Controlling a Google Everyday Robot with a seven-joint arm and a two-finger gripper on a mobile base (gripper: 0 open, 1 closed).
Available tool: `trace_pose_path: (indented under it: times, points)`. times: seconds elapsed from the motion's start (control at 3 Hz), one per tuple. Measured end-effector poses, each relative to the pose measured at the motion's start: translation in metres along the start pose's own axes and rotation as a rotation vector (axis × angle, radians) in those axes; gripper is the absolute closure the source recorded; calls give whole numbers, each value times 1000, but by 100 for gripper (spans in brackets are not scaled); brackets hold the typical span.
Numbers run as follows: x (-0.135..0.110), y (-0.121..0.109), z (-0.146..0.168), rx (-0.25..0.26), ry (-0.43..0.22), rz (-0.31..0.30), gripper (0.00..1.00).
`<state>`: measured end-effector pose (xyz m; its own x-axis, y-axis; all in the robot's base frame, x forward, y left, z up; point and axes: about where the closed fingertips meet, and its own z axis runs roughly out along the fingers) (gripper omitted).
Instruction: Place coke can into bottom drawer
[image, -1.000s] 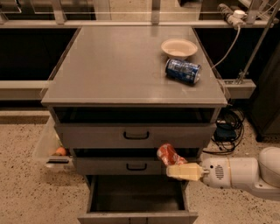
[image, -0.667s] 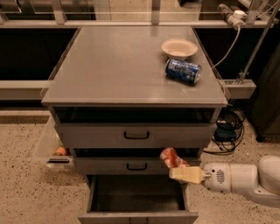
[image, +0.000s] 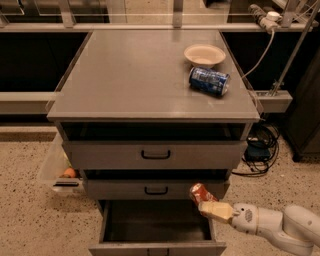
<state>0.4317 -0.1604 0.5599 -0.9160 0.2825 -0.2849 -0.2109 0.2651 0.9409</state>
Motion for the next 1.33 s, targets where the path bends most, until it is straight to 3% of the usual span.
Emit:
trace_pose_path:
  times: [0.33, 0.67, 1.0, 1.33]
  points:
    - [7, -45, 2, -26, -31, 79, 100]
    - [10, -69, 2, -8, -45, 134, 100]
    - [10, -71, 2, -6, -45, 138, 100]
    - [16, -96, 3, 20, -59, 192, 100]
